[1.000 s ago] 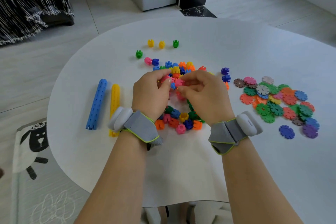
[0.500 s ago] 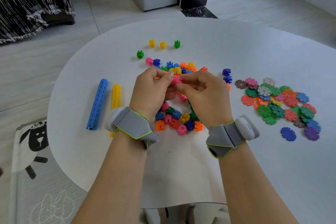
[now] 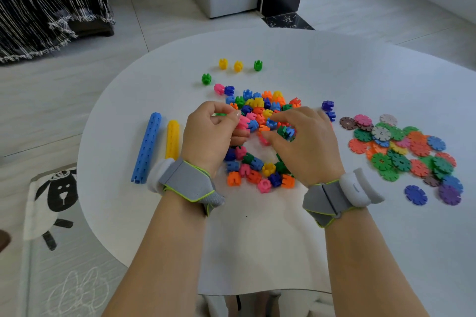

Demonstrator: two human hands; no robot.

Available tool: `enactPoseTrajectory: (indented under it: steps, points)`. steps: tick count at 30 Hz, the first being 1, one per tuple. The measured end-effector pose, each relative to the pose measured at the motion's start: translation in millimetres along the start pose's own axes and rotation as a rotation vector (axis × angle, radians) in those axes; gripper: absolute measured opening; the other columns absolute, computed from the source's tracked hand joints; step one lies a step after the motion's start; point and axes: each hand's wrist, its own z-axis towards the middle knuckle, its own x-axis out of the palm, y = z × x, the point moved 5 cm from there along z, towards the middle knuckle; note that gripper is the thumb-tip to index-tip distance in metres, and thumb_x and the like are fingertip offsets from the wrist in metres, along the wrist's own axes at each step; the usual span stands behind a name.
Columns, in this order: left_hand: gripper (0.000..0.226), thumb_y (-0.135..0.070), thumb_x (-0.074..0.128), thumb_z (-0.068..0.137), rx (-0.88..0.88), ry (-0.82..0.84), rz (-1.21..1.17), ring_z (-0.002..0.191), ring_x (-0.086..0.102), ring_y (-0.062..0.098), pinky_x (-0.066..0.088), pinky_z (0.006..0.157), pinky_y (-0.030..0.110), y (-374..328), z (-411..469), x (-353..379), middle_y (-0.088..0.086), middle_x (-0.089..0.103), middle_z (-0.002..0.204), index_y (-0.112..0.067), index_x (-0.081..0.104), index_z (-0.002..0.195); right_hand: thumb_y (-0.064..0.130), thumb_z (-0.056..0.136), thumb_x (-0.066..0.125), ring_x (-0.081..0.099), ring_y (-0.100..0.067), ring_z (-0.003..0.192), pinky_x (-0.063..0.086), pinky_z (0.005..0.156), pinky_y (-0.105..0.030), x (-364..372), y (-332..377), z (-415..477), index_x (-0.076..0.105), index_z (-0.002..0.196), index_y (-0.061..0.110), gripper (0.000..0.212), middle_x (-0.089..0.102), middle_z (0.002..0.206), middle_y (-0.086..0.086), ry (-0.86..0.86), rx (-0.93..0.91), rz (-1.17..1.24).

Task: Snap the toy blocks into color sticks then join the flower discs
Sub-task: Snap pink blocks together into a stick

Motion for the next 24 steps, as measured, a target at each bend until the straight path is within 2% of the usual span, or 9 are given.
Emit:
enactPoseTrajectory:
  steps: [3, 11, 13, 16, 18, 20, 22, 24]
  points:
    - [0.006, -0.002, 0.056, 0.09, -0.04, 0.041, -0.041, 0.054, 0.064, 0.011, 0.057, 0.058, 0.022, 4, 2, 0, 0.013, 0.064, 0.076, -0.007, 0.057, 0.088, 0.04, 0.082, 0.066, 0.041, -0.022, 0.115, 0.025, 0.098, -0.03, 8, -3, 0, 0.067, 0.109, 0.028, 0.029, 0.054, 0.119, 0.005, 0.05, 0.019, -0.123]
    - [0.011, 0.0, 0.055, 0.09, -0.027, 0.085, 0.007, 0.059, 0.065, 0.012, 0.058, 0.065, 0.025, 5, 3, 0, 0.014, 0.064, 0.083, -0.008, 0.058, 0.084, 0.04, 0.08, 0.067, 0.034, -0.022, 0.114, 0.024, 0.096, -0.033, 14, -3, 2, 0.068, 0.102, 0.027, 0.025, 0.049, 0.116, 0.005, 0.058, 0.038, -0.188]
    - [0.01, -0.001, 0.055, 0.091, -0.023, 0.093, 0.018, 0.06, 0.066, 0.013, 0.058, 0.065, 0.025, 5, 2, 0, 0.014, 0.064, 0.084, -0.009, 0.059, 0.085, 0.033, 0.082, 0.067, 0.041, -0.021, 0.11, 0.028, 0.092, -0.03, 11, 0, 3, 0.068, 0.098, 0.024, 0.018, 0.054, 0.11, 0.005, -0.006, 0.015, -0.092]
    - [0.013, -0.001, 0.054, 0.091, -0.019, 0.11, 0.032, 0.063, 0.066, 0.015, 0.058, 0.065, 0.025, 5, 1, 1, 0.014, 0.065, 0.084, -0.011, 0.059, 0.084, 0.021, 0.083, 0.065, 0.055, -0.009, 0.082, 0.043, 0.077, -0.024, 0, 2, 3, 0.064, 0.094, 0.022, 0.012, 0.06, 0.084, 0.012, -0.13, 0.054, 0.203]
    - [0.017, 0.0, 0.051, 0.092, -0.019, 0.111, 0.05, 0.065, 0.066, 0.018, 0.057, 0.065, 0.026, 6, 0, 2, 0.012, 0.065, 0.084, -0.012, 0.059, 0.083, 0.02, 0.087, 0.063, 0.057, -0.003, 0.07, 0.048, 0.072, -0.02, -1, 4, 1, 0.063, 0.108, 0.023, 0.021, 0.061, 0.076, 0.013, -0.146, 0.104, 0.364]
    - [0.019, 0.0, 0.049, 0.093, -0.027, 0.113, 0.054, 0.066, 0.066, 0.018, 0.057, 0.065, 0.027, 7, -1, 2, 0.011, 0.065, 0.084, -0.013, 0.06, 0.085, 0.02, 0.09, 0.06, 0.058, -0.003, 0.068, 0.048, 0.073, -0.017, 0, 6, 0, 0.064, 0.117, 0.025, 0.028, 0.063, 0.074, 0.012, -0.14, 0.113, 0.425]
    - [0.02, 0.001, 0.047, 0.094, -0.031, 0.124, 0.043, 0.065, 0.066, 0.017, 0.057, 0.066, 0.027, 7, -2, 4, 0.009, 0.064, 0.083, -0.013, 0.06, 0.087, 0.019, 0.089, 0.06, 0.063, -0.007, 0.072, 0.052, 0.076, -0.024, 1, 8, 1, 0.069, 0.109, 0.024, 0.022, 0.066, 0.077, 0.01, -0.131, 0.126, 0.471]
    - [0.021, 0.001, 0.048, 0.093, -0.032, 0.134, 0.018, 0.062, 0.066, 0.014, 0.057, 0.065, 0.026, 6, -3, 6, 0.008, 0.064, 0.081, -0.012, 0.061, 0.086, 0.017, 0.087, 0.063, 0.067, -0.013, 0.072, 0.056, 0.072, -0.033, 4, 7, 1, 0.069, 0.097, 0.022, 0.013, 0.07, 0.08, 0.003, -0.104, 0.171, 0.583]
